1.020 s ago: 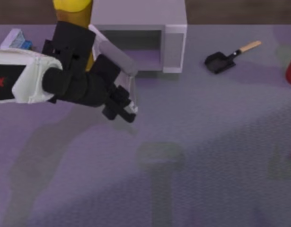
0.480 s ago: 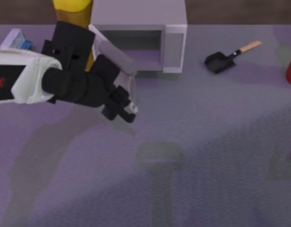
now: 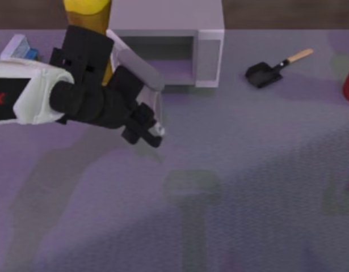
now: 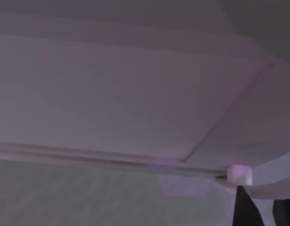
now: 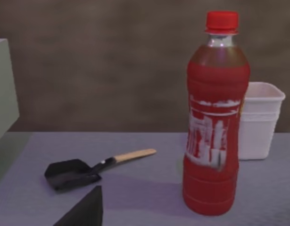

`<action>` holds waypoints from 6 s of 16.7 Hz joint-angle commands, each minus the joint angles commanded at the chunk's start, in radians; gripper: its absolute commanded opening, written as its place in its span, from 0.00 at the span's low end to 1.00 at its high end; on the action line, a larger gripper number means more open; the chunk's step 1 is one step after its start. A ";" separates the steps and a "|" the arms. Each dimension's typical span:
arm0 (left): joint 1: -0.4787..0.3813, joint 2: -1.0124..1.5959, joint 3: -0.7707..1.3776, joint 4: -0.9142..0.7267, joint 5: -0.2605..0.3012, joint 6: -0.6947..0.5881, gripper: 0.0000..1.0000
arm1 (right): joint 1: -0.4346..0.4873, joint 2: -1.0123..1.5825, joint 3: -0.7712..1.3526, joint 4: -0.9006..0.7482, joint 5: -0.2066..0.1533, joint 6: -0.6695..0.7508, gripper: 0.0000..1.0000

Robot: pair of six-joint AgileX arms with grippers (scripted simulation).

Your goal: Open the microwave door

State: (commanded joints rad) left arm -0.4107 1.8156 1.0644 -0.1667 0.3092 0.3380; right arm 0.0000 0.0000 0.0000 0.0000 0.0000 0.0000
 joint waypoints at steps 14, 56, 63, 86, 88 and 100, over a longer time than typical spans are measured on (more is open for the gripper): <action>0.028 -0.007 -0.005 -0.023 0.046 0.065 0.00 | 0.000 0.000 0.000 0.000 0.000 0.000 1.00; 0.057 -0.011 -0.006 -0.053 0.093 0.136 0.00 | 0.000 0.000 0.000 0.000 0.000 0.000 1.00; 0.057 -0.011 -0.006 -0.053 0.093 0.136 0.00 | 0.000 0.000 0.000 0.000 0.000 0.000 1.00; 0.089 -0.012 -0.001 -0.091 0.141 0.213 0.00 | 0.000 0.000 0.000 0.000 0.000 0.000 1.00; 0.089 -0.012 -0.001 -0.091 0.141 0.213 0.00 | 0.000 0.000 0.000 0.000 0.000 0.000 1.00; 0.089 -0.012 -0.001 -0.091 0.141 0.213 0.00 | 0.000 0.000 0.000 0.000 0.000 0.000 1.00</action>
State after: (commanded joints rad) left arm -0.3216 1.8039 1.0635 -0.2577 0.4501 0.5514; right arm 0.0000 0.0000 0.0000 0.0000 0.0000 0.0000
